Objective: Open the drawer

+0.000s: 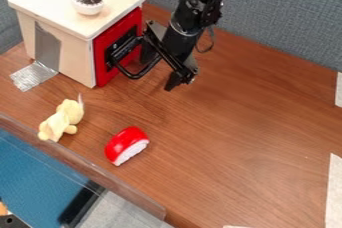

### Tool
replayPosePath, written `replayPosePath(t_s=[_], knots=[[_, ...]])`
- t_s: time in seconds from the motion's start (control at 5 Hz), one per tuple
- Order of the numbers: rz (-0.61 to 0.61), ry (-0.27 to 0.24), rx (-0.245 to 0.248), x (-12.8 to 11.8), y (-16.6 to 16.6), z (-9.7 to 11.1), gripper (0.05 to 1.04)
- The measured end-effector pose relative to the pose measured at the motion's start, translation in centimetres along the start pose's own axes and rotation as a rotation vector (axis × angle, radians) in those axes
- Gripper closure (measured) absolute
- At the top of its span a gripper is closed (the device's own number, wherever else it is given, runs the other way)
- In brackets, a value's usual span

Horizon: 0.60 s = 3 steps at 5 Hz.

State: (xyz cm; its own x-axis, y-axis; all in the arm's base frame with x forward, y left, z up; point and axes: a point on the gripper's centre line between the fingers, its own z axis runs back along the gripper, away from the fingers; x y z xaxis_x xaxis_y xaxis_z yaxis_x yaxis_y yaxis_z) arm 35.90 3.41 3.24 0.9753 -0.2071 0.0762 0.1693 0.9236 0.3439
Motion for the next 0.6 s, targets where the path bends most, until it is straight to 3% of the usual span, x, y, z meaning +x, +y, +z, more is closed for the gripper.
replayPosePath(t_s=[0.4,0.6], knots=[[0.011,0.038,0.028,0.51,0.69,-1.78,0.133],[0.019,0.031,0.027,0.64,0.58,-1.70,0.421]])
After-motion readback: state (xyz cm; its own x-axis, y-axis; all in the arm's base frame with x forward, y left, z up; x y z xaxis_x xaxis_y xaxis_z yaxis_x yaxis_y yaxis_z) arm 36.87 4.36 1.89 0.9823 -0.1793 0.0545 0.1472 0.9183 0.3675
